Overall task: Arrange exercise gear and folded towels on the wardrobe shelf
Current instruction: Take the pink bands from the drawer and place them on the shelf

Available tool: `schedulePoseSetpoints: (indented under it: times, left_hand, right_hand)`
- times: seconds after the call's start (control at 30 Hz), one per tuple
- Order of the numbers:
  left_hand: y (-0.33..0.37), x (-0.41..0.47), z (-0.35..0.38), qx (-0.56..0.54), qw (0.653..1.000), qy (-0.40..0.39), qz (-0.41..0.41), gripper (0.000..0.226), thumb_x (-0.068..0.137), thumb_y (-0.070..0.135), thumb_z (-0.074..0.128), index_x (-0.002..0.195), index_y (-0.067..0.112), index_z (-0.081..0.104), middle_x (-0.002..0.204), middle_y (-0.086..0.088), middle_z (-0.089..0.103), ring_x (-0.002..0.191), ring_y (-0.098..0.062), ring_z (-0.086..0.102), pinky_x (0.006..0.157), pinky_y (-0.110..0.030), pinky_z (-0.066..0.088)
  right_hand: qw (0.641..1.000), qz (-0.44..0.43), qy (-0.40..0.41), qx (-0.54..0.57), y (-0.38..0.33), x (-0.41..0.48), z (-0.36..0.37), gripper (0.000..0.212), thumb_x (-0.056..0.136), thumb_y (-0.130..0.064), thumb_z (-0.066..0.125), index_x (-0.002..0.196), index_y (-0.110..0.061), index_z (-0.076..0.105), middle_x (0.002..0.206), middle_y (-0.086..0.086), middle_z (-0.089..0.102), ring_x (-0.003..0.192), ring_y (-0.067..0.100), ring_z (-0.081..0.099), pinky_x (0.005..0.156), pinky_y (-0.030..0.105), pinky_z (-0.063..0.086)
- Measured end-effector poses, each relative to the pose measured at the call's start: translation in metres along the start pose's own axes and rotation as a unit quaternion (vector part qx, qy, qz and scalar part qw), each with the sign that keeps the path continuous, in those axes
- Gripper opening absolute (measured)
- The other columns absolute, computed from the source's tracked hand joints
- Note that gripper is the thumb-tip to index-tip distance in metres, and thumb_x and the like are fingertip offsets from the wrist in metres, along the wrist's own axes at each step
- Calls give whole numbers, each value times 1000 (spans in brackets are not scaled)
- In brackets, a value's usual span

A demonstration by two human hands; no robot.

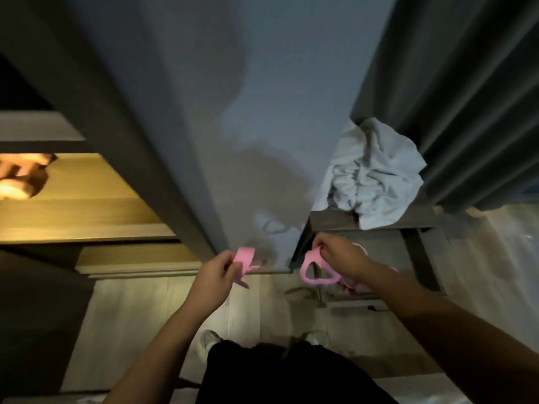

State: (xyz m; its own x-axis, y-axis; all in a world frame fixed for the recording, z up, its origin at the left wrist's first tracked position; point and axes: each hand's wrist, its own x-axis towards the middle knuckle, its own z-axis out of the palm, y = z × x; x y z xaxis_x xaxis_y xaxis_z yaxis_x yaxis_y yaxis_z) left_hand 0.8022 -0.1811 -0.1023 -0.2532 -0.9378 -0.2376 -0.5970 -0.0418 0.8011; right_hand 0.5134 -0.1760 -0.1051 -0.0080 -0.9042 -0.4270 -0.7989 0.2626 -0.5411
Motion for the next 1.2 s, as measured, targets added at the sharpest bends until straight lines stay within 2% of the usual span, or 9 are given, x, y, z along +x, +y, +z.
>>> schedulePoseSetpoints:
  times: [0.1,0.2,0.4,0.57,0.67,0.73,0.87,1.07,1.2]
  left_hand:
    - [-32,-7,-44,-26,999,17,-12,24,95,1,53,79,17,58,70,2,60,64,6,63,52,-8,46]
    - [-64,-10,-88,-8,1000,2,-24,16,97,10,52,87,17,62,78,-2,64,70,-11,65,55,-30,58]
    - [-111,-26,-180,-8,998,34,-43,25,97,9,54,83,28,62,76,-2,67,64,-5,66,47,-12,49]
    - [-139,-41,-223,-46,992,74,-94,15,97,10,52,98,13,66,87,-10,68,72,-24,69,49,-40,58]
    - [-153,-47,-233,-31,985,123,-114,16,97,12,51,101,10,67,88,-11,70,85,-29,68,66,-51,58]
    - [-160,-48,-239,-46,979,151,-132,17,97,8,50,97,8,67,88,-13,69,82,-23,69,61,-46,59]
    - [-178,-46,-261,-60,975,165,-133,27,96,5,50,81,24,63,79,0,66,64,-4,66,45,-12,45]
    - [-229,-14,-316,19,989,100,-110,25,97,14,52,75,27,54,73,7,60,72,-15,57,63,-28,41]
    - [-271,13,-348,50,994,42,-92,23,99,21,49,77,25,52,70,3,62,62,-16,60,65,-33,48]
  right_hand:
    - [1000,-15,11,3,-50,15,27,23,86,4,49,102,-4,65,99,17,68,91,28,61,70,27,37]
    - [999,-24,5,28,-93,24,56,16,89,0,52,93,-12,61,87,10,66,80,22,59,66,27,39]
    - [997,-50,-16,59,-182,49,116,21,97,-13,54,79,-6,60,75,14,64,70,22,56,66,32,43]
    - [987,-84,-48,130,-241,71,141,37,100,-25,52,65,-15,54,56,6,62,51,16,58,60,33,50]
    - [977,-113,-88,158,-269,86,152,37,101,-27,50,66,-18,57,50,-3,60,46,8,57,52,23,49]
    - [969,-126,-110,183,-287,93,160,34,101,-20,49,68,-17,57,52,-1,60,45,7,57,48,20,48]
    - [963,-132,-114,204,-320,103,177,32,102,-20,48,76,-11,64,59,8,62,48,9,58,49,20,49]
    - [970,-105,-94,196,-355,136,221,33,102,-20,47,78,-5,63,65,12,64,51,8,58,55,26,48]
    - [967,-79,-62,233,-374,166,266,28,101,-18,50,77,-13,63,56,-1,60,47,4,56,52,22,46]
